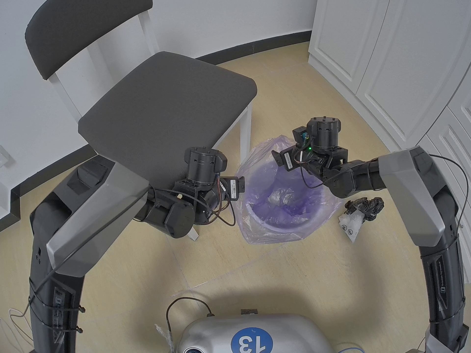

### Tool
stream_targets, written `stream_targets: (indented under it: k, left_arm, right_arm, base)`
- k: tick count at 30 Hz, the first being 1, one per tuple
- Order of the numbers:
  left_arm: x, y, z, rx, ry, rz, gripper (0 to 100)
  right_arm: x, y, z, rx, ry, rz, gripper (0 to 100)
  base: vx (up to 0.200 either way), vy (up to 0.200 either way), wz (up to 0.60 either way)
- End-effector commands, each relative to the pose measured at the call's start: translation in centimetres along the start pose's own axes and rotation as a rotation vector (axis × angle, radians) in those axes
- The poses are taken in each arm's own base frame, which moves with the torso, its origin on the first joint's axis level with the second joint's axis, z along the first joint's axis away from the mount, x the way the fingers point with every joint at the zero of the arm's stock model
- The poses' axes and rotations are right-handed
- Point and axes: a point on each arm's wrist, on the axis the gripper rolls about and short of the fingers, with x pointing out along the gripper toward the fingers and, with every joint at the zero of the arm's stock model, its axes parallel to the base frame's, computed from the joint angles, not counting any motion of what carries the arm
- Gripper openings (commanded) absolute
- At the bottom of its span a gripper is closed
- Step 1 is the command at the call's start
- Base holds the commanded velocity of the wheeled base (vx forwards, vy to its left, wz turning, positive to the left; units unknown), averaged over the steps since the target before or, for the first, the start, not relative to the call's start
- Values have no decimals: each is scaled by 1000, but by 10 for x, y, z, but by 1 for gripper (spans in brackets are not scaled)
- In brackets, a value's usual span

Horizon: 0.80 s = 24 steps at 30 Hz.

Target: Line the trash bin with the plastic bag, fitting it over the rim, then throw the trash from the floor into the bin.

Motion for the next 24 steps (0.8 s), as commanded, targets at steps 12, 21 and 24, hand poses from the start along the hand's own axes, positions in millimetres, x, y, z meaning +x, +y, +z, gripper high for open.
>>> stream_targets:
  k: [12,21,24]
  left_arm:
    - [-28,1,-16,81,-29,-22,100]
    - [-68,-5,-21,115,-136,-99,100]
    - [-78,-2,-21,145,-188,-102,100]
  right_arm:
    - [-69,-25,24,139,104,15,100]
    - [-111,-29,17,154,164,19,100]
    - [-122,-31,18,181,168,17,100]
  base:
    - [0,0,0]
    - [0,0,0]
    - [0,0,0]
